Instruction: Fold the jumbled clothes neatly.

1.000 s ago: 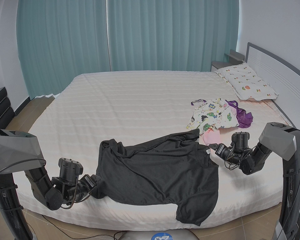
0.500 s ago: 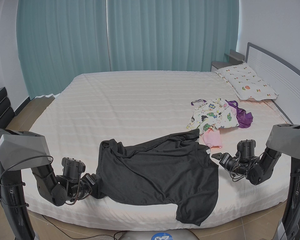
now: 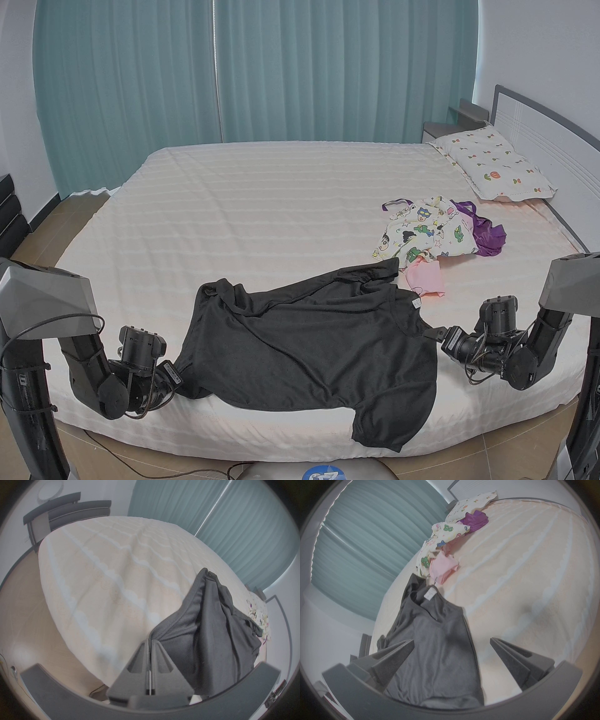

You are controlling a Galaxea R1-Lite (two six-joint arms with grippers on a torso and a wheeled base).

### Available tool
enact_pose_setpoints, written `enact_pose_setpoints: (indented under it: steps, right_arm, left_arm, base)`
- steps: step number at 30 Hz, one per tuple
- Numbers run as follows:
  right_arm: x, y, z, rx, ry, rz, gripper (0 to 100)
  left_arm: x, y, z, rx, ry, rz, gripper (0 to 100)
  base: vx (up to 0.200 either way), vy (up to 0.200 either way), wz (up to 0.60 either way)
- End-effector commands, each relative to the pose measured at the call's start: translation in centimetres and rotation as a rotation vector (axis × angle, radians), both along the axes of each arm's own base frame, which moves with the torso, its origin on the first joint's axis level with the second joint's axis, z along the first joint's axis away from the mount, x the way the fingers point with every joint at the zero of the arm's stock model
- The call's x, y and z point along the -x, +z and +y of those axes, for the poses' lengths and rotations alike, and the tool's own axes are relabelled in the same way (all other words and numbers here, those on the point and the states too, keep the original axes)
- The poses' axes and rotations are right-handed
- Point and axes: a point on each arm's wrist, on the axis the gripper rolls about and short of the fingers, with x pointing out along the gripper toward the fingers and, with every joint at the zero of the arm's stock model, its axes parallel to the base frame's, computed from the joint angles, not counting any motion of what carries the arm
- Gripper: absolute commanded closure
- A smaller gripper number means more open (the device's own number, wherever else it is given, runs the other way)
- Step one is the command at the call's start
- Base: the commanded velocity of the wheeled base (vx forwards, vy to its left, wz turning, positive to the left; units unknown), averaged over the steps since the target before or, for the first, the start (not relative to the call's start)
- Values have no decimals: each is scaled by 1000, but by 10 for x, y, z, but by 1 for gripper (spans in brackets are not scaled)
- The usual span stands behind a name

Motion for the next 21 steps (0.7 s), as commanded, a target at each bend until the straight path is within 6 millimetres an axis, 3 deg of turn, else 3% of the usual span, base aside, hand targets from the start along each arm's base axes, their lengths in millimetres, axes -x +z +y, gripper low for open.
enact_pose_setpoints:
  steps: [1, 4, 18, 19, 21]
  right_arm:
    - [20, -2, -2, 14, 78, 42, 0]
    - [28, -6, 0, 37, 121, 67, 0]
    - [33, -20, 27, 52, 225, 104, 0]
    - [33, -21, 27, 57, 225, 107, 100]
    - [34, -19, 26, 61, 217, 101, 100]
  left_arm:
    - [9, 14, 9, -31, 8, -15, 100]
    - [19, 16, 13, -98, -18, 47, 100]
    - [21, 14, 23, -129, -8, 97, 100]
    - [21, 14, 23, -130, -10, 100, 100]
    - [21, 13, 23, -131, -10, 103, 100]
  base:
    - [0, 0, 0]
    - [0, 0, 0]
    - [0, 0, 0]
    - [0, 0, 0]
    - [0, 0, 0]
